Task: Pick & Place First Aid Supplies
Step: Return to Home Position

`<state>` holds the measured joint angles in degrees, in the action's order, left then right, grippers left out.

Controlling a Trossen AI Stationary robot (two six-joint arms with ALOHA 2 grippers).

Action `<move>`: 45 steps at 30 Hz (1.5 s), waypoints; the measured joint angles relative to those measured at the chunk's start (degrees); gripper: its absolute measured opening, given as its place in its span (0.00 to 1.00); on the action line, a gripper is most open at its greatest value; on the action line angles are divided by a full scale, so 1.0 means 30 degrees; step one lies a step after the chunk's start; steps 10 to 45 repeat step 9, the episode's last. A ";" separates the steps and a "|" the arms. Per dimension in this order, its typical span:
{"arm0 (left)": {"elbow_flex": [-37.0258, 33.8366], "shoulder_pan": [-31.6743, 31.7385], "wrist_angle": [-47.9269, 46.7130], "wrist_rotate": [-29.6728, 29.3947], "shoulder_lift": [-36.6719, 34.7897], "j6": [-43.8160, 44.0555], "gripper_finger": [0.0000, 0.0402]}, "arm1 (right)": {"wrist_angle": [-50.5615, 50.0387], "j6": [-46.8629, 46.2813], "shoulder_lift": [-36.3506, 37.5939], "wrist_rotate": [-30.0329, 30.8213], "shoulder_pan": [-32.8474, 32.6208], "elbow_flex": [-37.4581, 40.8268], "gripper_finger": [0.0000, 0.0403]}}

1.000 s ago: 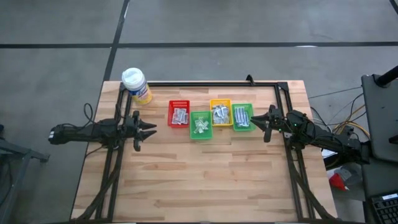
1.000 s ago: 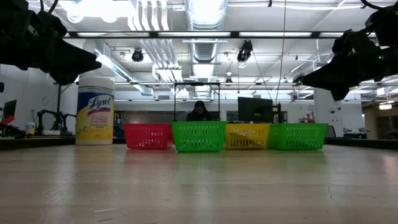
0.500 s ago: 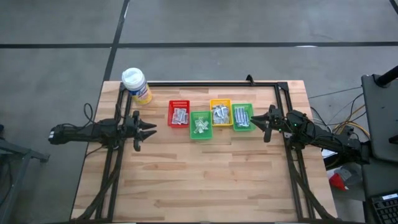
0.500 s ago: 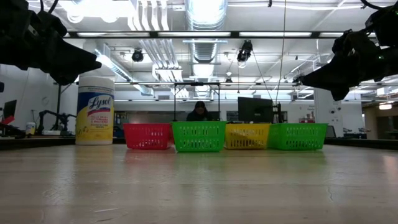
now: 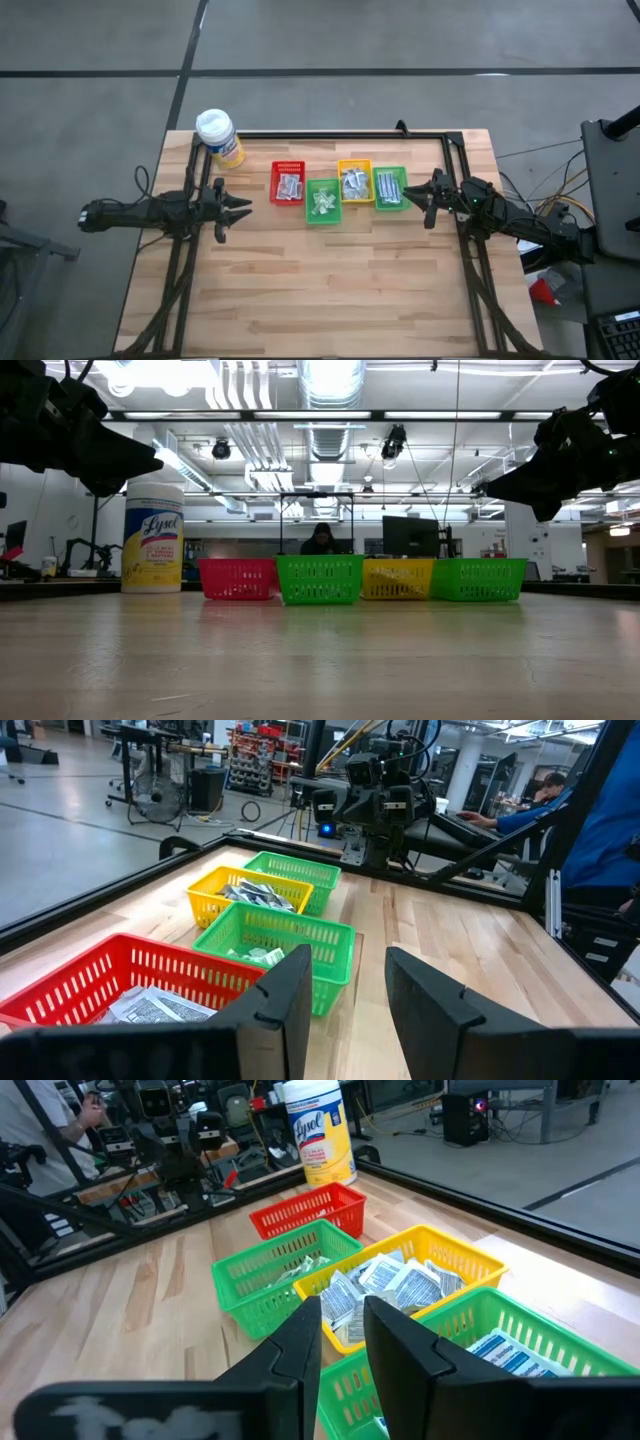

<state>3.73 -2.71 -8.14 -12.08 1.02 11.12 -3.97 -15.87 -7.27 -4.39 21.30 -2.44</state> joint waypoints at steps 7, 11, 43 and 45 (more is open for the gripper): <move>0.0000 0.0001 0.0000 0.0000 -0.0003 -0.0001 0.31 | 0.0000 -0.0004 0.0000 0.0004 -0.0001 0.0000 0.21; 0.0000 -0.0003 0.0000 0.0004 0.0000 0.0000 0.31 | 0.0005 -0.0004 0.0000 -0.0001 -0.0005 0.0000 0.20; 0.0000 -0.0003 0.0000 0.0004 0.0000 0.0000 0.31 | 0.0005 -0.0004 0.0000 -0.0001 -0.0005 0.0000 0.20; 0.0000 -0.0003 0.0000 0.0004 0.0000 0.0000 0.31 | 0.0005 -0.0004 0.0000 -0.0001 -0.0005 0.0000 0.20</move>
